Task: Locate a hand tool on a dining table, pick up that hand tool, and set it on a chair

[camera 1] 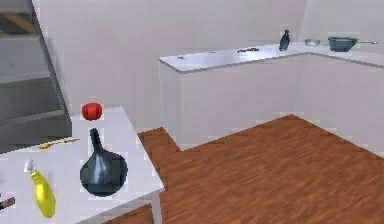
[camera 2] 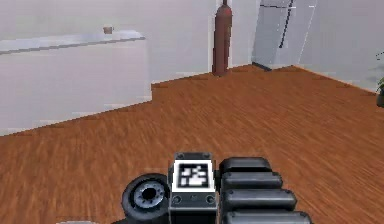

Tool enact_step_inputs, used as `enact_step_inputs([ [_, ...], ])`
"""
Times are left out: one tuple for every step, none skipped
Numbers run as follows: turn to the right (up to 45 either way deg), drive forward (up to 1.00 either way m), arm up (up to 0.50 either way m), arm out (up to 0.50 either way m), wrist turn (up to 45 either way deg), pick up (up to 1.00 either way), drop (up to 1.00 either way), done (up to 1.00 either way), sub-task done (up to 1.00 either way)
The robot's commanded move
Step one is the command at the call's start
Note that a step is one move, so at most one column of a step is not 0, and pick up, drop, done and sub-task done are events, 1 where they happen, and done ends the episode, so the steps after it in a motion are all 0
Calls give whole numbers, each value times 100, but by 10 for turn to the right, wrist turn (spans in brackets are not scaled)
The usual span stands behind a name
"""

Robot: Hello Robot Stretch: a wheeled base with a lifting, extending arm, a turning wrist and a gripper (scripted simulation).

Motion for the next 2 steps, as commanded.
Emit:
enact_step_inputs([
  [0, 5, 0, 0, 0, 0, 0, 0, 0],
  [-450, 0, 0, 0, 0, 0, 0, 0, 0],
])
